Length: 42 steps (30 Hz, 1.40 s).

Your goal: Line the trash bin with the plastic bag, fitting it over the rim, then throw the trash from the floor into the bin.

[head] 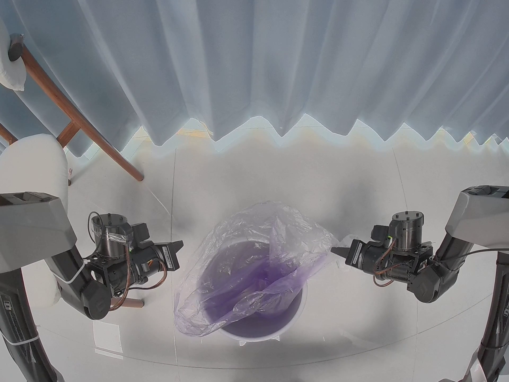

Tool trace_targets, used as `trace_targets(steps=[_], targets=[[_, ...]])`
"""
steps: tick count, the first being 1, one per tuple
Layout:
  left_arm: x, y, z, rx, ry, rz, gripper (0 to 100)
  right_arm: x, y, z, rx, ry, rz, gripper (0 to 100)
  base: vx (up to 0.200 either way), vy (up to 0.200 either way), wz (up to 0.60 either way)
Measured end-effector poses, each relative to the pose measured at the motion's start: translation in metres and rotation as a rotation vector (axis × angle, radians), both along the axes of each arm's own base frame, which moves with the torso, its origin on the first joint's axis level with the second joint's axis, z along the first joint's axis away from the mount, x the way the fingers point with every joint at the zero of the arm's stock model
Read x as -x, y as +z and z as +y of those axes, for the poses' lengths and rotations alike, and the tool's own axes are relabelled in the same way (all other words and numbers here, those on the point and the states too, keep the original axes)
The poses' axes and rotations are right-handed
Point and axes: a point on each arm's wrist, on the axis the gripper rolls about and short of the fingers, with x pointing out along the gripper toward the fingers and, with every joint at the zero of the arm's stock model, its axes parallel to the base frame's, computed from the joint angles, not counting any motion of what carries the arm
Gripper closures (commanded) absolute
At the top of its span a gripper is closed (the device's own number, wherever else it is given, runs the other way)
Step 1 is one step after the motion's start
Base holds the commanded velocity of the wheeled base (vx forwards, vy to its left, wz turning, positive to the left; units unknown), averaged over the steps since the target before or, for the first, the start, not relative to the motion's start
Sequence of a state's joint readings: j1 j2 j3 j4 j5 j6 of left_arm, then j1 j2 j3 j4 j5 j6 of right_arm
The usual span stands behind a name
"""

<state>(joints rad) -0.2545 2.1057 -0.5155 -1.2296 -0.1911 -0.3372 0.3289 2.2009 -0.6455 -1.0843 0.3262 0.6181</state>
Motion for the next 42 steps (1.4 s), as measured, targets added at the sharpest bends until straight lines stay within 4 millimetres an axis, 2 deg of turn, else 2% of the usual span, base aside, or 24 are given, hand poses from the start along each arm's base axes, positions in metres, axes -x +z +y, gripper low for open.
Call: trace_targets(steps=[1,7,13,24,25,32,42], targets=[[0.000,-0.001,0.000,0.002,-0.004,0.004,0,0.000,0.000,0.000,0.000,0.001,0.001,100,0.000,0.000,0.00],[-0.001,-0.004,-0.003,0.024,-0.057,0.000,0,0.003,-0.002,0.004,0.004,0.012,0.008,100,0.000,0.000,0.00],[0.002,-0.001,-0.011,0.059,-0.114,-0.080,0,0.005,-0.004,0.006,0.007,0.021,0.015,100,0.000,0.000,0.00],[-0.001,-0.032,-0.024,0.060,-0.136,-0.089,0,0.008,-0.005,0.008,0.009,0.031,0.021,100,0.000,0.000,0.00],[-0.002,-0.034,-0.025,0.058,-0.132,-0.087,100,0.008,-0.005,0.008,0.009,0.031,0.021,100,0.000,0.000,0.00],[-0.009,-0.036,-0.028,0.126,-0.094,-0.065,100,0.009,-0.005,0.010,0.011,0.037,0.022,100,0.000,0.000,0.00],[-0.011,-0.030,-0.026,0.129,-0.077,-0.084,100,0.008,-0.003,0.010,0.007,0.036,0.016,100,0.000,0.000,0.00]])
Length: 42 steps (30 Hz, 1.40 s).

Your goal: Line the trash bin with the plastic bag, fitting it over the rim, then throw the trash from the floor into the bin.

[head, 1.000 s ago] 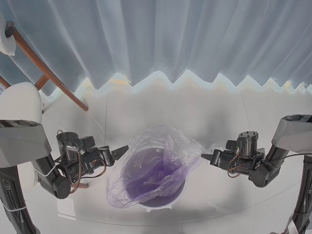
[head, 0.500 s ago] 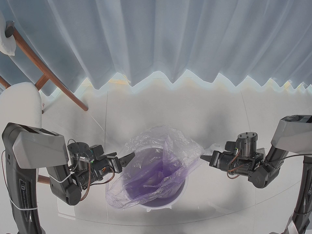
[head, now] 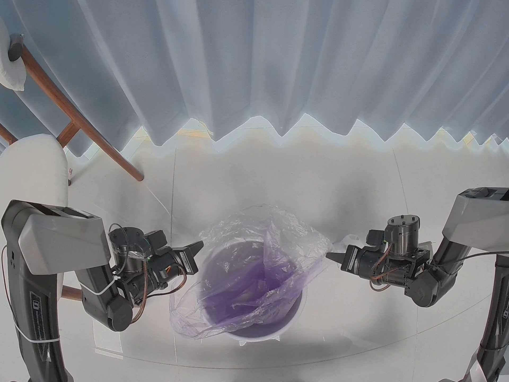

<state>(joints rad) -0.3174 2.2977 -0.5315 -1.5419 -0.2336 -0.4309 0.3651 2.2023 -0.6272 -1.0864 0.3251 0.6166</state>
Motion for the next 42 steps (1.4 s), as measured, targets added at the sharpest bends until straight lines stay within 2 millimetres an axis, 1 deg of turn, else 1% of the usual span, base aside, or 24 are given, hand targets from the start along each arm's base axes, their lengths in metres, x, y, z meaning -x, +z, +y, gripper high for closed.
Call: trace_targets(steps=[6,14,19,24,30,37,42], targets=[[0.000,0.010,0.006,-0.006,0.028,0.003,100,-0.006,0.008,-0.007,-0.017,-0.029,-0.024,100,0.000,0.000,0.00],[0.013,0.018,0.008,-0.059,0.032,0.151,100,-0.021,0.016,-0.015,-0.058,-0.080,-0.049,100,0.000,0.000,0.00],[0.006,0.025,0.006,-0.064,0.081,0.125,100,-0.032,0.013,-0.019,-0.078,-0.112,-0.047,100,0.000,0.000,0.00],[-0.004,0.020,0.007,-0.064,0.108,0.122,100,-0.041,0.007,-0.020,-0.102,-0.139,-0.028,100,0.000,0.000,0.00],[-0.011,0.006,0.010,-0.072,0.122,0.146,100,-0.043,-0.004,-0.021,-0.096,-0.143,-0.002,100,0.000,0.000,0.00],[-0.007,-0.005,0.014,-0.090,0.121,0.196,100,-0.039,-0.015,-0.020,-0.079,-0.132,0.043,100,0.000,0.000,0.00],[-0.001,-0.012,0.013,-0.103,0.114,0.224,100,-0.032,-0.024,-0.018,-0.048,-0.108,0.064,100,0.000,0.000,0.00]])
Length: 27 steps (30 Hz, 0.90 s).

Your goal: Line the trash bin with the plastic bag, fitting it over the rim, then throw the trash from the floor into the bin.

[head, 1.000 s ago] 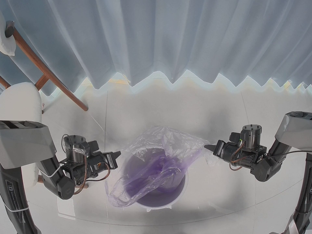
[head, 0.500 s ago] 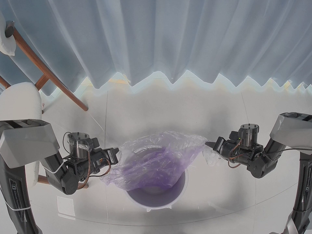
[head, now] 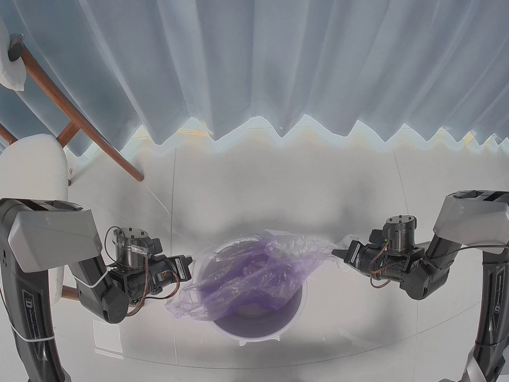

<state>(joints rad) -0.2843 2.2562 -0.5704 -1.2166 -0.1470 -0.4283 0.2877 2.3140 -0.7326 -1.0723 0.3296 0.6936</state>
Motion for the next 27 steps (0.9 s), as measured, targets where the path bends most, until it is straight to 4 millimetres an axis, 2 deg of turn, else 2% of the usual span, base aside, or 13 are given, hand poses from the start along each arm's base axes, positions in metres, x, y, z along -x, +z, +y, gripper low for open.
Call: trace_targets(steps=[15,16,27], targets=[[0.010,-0.010,-0.001,-0.005,-0.015,0.010,100,0.017,-0.013,0.008,0.025,0.064,0.051,100,0.000,0.000,0.00],[0.009,-0.010,-0.001,-0.001,-0.016,-0.003,0,0.017,-0.013,0.009,0.026,0.065,0.052,0,0.000,0.000,0.00],[0.006,-0.014,-0.006,0.017,-0.025,-0.061,0,0.017,-0.012,0.009,0.010,0.052,0.054,0,0.000,0.000,0.00]])
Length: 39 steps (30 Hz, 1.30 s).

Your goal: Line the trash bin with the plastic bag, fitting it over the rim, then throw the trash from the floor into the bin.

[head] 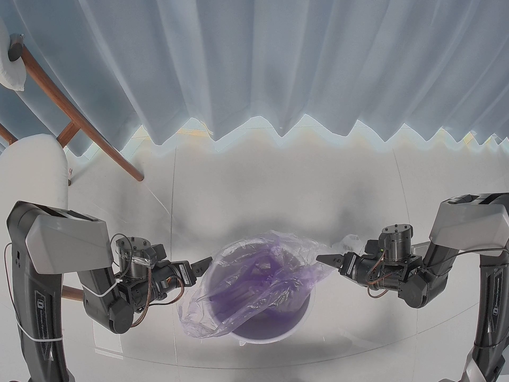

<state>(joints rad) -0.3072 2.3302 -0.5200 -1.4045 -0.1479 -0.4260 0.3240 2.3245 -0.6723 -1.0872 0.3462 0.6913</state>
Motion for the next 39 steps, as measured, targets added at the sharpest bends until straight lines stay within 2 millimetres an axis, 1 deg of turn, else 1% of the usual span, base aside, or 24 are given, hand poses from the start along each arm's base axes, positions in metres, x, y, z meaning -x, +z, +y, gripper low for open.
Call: trace_targets(steps=[7,11,14,17,21,25,28,32,35,39], targets=[[0.004,0.005,-0.006,0.015,-0.015,-0.049,0,0.005,0.007,-0.003,-0.005,-0.005,-0.001,0,0.000,0.000,0.00],[0.003,0.011,-0.005,0.022,-0.013,-0.066,0,0.008,0.020,-0.004,-0.018,-0.002,-0.025,0,0.000,0.000,0.00],[0.001,0.020,0.001,0.032,0.004,-0.093,0,0.011,0.031,-0.005,-0.042,-0.004,-0.040,0,0.000,0.000,0.00],[0.001,0.033,0.008,0.046,0.022,-0.133,0,0.013,0.042,-0.006,-0.067,-0.009,-0.053,0,0.000,0.000,0.00],[0.008,0.051,0.015,0.064,0.035,-0.189,0,0.016,0.055,-0.007,-0.090,-0.014,-0.076,0,0.000,0.000,0.00],[0.016,0.080,0.017,0.115,0.050,-0.270,0,0.021,0.073,-0.007,-0.137,-0.027,-0.093,0,0.000,0.000,0.00],[0.020,0.102,0.015,0.200,0.062,-0.318,0,0.026,0.087,-0.005,-0.179,-0.032,-0.102,0,0.000,0.000,0.00],[0.025,0.132,0.013,0.313,0.072,-0.382,0,0.034,0.096,0.000,-0.208,-0.019,-0.102,0,0.000,0.000,0.00],[0.032,0.145,0.013,0.342,0.065,-0.415,0,0.040,0.099,0.004,-0.216,-0.004,-0.099,0,0.000,0.000,0.00],[0.038,0.148,0.013,0.353,0.040,-0.413,0,0.043,0.099,0.006,-0.217,0.004,-0.097,0,-0.050,0.000,0.00]])
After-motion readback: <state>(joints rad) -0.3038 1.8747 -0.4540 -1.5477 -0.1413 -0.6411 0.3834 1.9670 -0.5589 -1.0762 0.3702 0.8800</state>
